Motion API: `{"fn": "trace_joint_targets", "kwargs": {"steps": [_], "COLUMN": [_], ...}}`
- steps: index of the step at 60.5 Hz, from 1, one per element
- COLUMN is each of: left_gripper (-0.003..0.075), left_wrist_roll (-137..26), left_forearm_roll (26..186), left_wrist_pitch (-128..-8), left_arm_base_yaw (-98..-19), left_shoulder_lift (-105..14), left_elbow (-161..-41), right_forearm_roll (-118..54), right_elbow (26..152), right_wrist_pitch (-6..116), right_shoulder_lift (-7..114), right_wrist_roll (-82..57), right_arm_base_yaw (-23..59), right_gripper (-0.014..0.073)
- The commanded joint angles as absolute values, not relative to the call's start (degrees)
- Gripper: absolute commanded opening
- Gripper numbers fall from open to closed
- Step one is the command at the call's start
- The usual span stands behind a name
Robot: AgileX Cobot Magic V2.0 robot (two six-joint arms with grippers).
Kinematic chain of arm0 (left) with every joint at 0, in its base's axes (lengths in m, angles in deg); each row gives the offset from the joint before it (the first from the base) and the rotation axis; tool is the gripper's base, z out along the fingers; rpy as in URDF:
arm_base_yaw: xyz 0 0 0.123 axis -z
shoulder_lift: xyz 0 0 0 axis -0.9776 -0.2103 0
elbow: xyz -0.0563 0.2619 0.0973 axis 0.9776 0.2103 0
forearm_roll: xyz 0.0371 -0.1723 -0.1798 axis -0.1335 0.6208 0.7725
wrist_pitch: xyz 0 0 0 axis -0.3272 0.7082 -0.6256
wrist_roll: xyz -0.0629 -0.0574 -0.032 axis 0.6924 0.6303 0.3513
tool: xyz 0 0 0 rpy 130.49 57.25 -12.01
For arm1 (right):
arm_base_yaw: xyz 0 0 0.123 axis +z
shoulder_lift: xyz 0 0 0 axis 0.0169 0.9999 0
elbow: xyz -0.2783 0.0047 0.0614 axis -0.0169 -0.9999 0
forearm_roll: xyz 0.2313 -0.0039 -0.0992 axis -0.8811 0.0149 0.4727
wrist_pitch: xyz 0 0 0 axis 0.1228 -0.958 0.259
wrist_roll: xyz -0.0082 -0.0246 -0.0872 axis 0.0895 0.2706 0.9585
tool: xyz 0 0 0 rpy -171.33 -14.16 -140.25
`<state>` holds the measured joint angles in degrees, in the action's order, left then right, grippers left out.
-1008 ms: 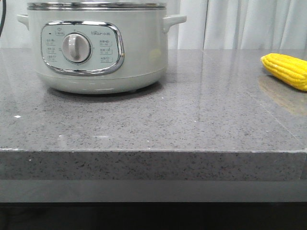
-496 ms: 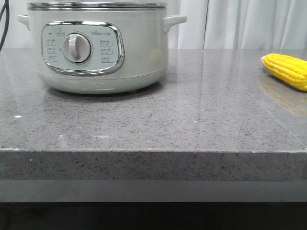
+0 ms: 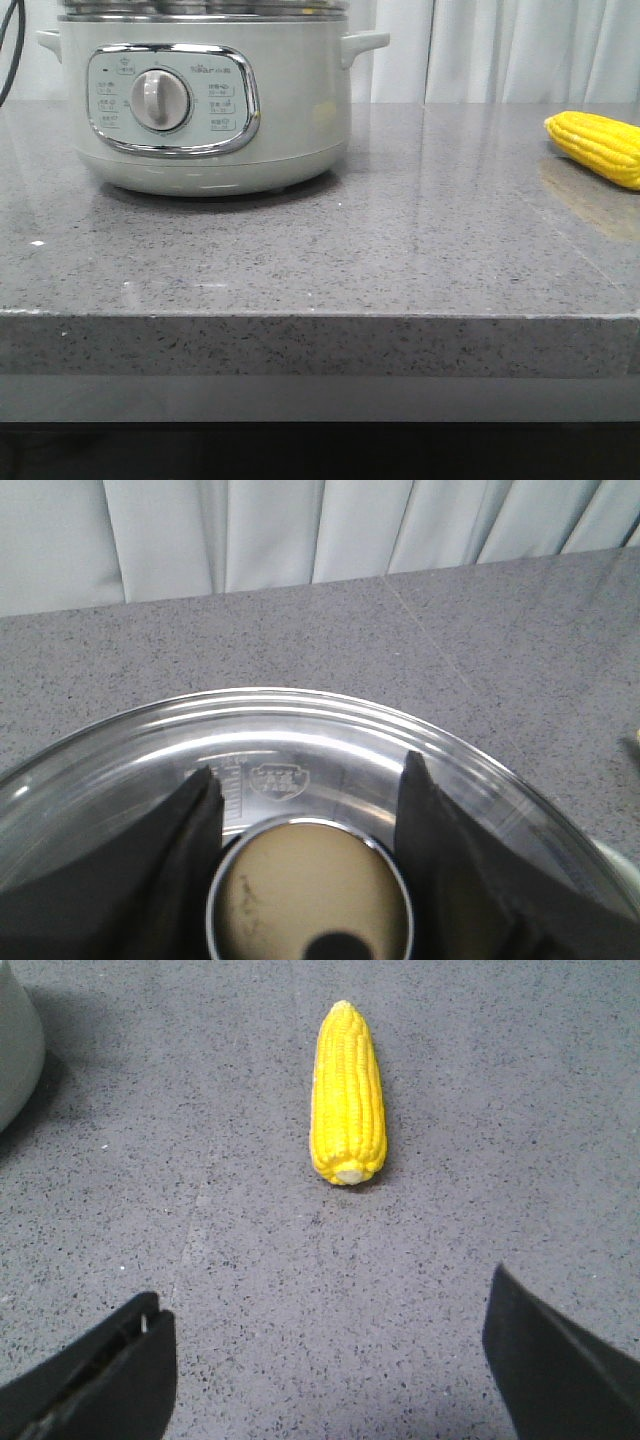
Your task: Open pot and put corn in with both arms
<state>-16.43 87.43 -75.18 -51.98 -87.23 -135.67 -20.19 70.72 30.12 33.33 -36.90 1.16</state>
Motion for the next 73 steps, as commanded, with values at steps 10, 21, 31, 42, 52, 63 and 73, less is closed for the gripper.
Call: {"fn": "trace_joint_targets", "kwargs": {"steps": [10,21,31,42,52,63,73], "left_gripper": [0.0239,0.0239,0.0239,0.0239,0.0239,0.0239,0.0239], "left_wrist_roll": [-16.18,-16.18,-16.18,-15.86,-15.86,-15.86,-15.86], "left_forearm_roll": [88.10,85.62,82.13,79.85,80.16,81.35,82.44], "left_wrist_pitch": [-71.73,-74.35,-80.04,-82.99,-82.56,-82.56,-83.02], "left_arm_base_yaw": [-51.61,-51.61,-51.61,-51.61,-51.61,-51.61,-51.61], "left_shoulder_lift": [-79.69,-74.41,-68.04,-58.38,-48.90,-37.42,-28.29], "left_elbow": [-141.41,-141.50,-141.26,-134.43,-123.89,-111.87,-104.25], "right_forearm_roll": [-19.84,-19.84,-19.84,-19.84,-19.84,-19.84,-19.84], "right_elbow": [72.37,72.37,72.37,72.37,72.37,72.37,72.37], "right_wrist_pitch": [34.34,34.31,34.03,33.94,33.94,33.94,33.94], "right_shoulder_lift": [33.78,33.78,33.78,33.78,33.78,33.78,33.78], "right_wrist_roll": [-36.43,-36.43,-36.43,-36.43,-36.43,-36.43,-36.43], "right_arm_base_yaw": [1.25,1.25,1.25,1.25,1.25,1.25,1.25], "right_gripper": [0.0634,0.0634,0.0634,0.0634,0.0634,0.0634,0.0634]}}
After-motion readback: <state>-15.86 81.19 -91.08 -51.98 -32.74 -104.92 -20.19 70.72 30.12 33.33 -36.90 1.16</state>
